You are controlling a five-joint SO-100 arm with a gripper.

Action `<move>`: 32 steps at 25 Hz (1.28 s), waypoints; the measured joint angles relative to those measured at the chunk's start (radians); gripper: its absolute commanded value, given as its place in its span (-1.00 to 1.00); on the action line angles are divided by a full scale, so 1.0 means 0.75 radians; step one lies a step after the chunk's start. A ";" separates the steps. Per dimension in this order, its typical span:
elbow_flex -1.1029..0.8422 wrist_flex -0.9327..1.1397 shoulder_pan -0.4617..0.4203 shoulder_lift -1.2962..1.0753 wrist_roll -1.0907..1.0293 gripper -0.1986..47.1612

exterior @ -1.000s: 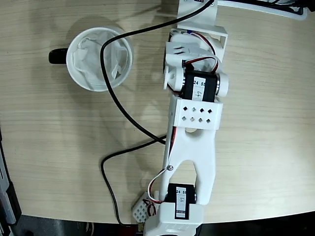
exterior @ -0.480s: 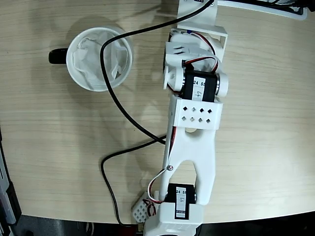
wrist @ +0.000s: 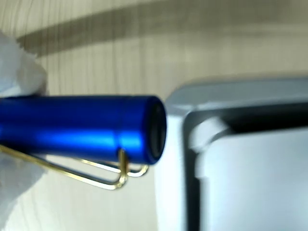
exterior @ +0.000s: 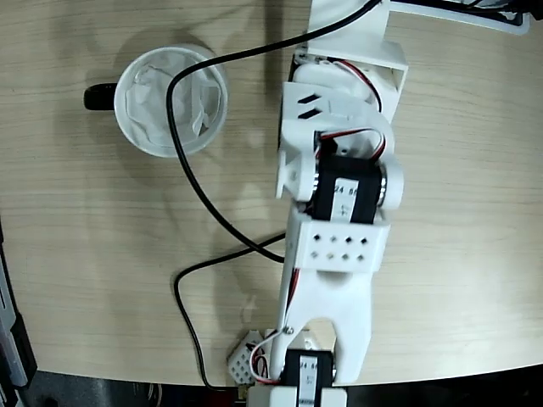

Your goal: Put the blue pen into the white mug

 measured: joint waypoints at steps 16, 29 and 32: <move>1.135 -0.888 -0.016 0.996 -0.002 -0.99; 1.939 -1.702 -0.192 1.597 -0.004 -0.99; 2.049 -1.867 -0.245 1.634 0.004 -0.99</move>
